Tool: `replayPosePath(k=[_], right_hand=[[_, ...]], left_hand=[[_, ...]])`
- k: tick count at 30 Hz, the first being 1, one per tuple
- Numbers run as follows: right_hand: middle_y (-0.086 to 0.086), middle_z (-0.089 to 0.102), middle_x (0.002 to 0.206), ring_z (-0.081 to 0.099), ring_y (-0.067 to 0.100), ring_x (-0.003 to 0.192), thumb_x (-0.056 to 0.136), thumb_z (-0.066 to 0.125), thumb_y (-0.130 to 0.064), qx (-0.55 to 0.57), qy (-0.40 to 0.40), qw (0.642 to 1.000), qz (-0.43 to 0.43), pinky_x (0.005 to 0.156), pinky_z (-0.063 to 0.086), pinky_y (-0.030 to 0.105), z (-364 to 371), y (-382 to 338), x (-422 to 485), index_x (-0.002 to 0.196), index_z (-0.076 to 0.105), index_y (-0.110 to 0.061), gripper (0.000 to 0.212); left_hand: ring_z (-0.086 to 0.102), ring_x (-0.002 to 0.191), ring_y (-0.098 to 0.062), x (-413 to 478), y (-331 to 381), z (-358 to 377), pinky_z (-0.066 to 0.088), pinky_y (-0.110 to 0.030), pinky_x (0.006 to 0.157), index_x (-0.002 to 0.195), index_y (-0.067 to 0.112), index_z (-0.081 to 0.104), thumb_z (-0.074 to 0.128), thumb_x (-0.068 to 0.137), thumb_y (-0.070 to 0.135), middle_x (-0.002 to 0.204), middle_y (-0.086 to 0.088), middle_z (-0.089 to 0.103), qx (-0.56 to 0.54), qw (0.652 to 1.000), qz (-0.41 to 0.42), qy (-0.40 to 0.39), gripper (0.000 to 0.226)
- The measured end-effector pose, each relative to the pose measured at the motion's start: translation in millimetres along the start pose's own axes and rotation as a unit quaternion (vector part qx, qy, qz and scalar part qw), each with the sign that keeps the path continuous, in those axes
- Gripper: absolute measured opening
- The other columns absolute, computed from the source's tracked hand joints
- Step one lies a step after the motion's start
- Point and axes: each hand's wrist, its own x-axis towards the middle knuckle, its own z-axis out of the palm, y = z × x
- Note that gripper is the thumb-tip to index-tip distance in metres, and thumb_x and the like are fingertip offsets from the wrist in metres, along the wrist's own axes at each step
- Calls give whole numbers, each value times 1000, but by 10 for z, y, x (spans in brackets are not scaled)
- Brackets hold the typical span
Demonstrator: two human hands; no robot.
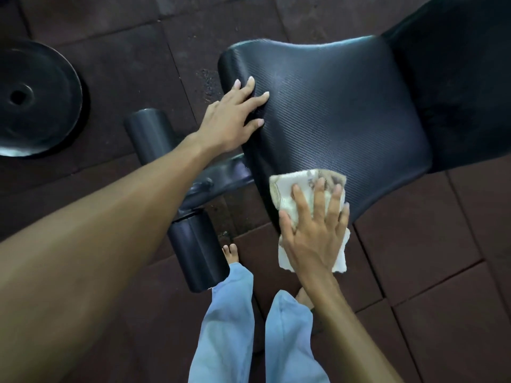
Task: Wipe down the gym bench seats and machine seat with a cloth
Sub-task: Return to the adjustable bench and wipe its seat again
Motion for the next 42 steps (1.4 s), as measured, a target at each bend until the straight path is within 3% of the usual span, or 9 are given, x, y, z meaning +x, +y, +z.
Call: replayPosePath(k=[5, 9, 14, 18, 24, 27, 30, 36, 42], right_hand=[[12, 21, 158, 15, 35, 146, 98, 21, -61, -12, -31, 997, -69, 118, 12, 52, 97, -493, 453, 149, 34, -23, 64], [7, 29, 156, 22, 34, 144, 100, 41, -45, -47, -3, 976, -215, 114, 24, 52, 46, -39, 172, 144, 43, -26, 48], [3, 39, 151, 32, 32, 141, 94, 47, -44, -14, 30, 987, -157, 107, 36, 48, -56, 248, 25, 138, 52, -28, 48], [8, 40, 150, 32, 38, 140, 91, 49, -42, 2, 30, 990, -139, 111, 27, 54, 67, -311, 330, 135, 55, -24, 49], [15, 32, 153, 15, 37, 144, 92, 46, -32, -236, -65, 865, -438, 113, 0, 58, 186, -274, 204, 133, 54, -10, 48], [7, 50, 143, 32, 35, 140, 85, 55, -27, -97, -23, 907, -410, 115, 21, 52, 43, 81, 106, 111, 69, -17, 31], [3, 50, 143, 38, 37, 137, 87, 57, -38, 10, 23, 950, -310, 107, 36, 51, -47, 363, 11, 118, 68, -27, 35], [4, 37, 152, 29, 38, 141, 86, 50, -43, 16, 26, 994, -104, 110, 29, 53, 57, -215, 291, 137, 52, -32, 53], [5, 37, 152, 30, 39, 141, 87, 54, -35, -51, -11, 950, -308, 113, 24, 55, 151, -159, 304, 127, 59, -23, 42]], left_hand=[[8, 149, -23, 7, -20, -27, 28, -58, 111, 147, 37, 29, 49, 95, 43, 161, 3, 12, 17, 1000, 7, -6, 56], [9, 148, -24, 6, 13, -66, 28, -58, 111, 147, 37, 28, 49, 95, 43, 161, 3, 13, 24, 1000, 17, -9, 57], [12, 148, -24, 30, -22, 5, 28, -55, 111, 146, 35, 33, 54, 94, 40, 160, 2, 17, 9, 1000, 13, 17, 57], [12, 148, -27, -27, -41, 80, 24, -48, 115, 146, 30, 35, 54, 94, 35, 160, -2, 18, -9, 999, 23, 35, 56], [10, 148, -25, 13, -59, -15, 24, -56, 114, 147, 36, 29, 50, 95, 43, 161, 1, 14, 30, 999, 12, 0, 57], [9, 148, -24, 13, -54, 23, 23, -58, 113, 147, 39, 28, 49, 94, 44, 161, 3, 13, 20, 1000, 9, 1, 57], [9, 148, -25, 19, -73, 69, 24, -58, 113, 147, 37, 29, 50, 95, 41, 161, 3, 13, 6, 1000, 9, 16, 57], [9, 148, -26, 8, -85, 120, 24, -59, 112, 147, 36, 30, 51, 94, 40, 161, 1, 14, 5, 1000, 13, 23, 57], [6, 149, -24, 3, -35, 48, 20, -57, 115, 148, 35, 28, 47, 96, 41, 161, 1, 11, 13, 1000, 5, 13, 55]])
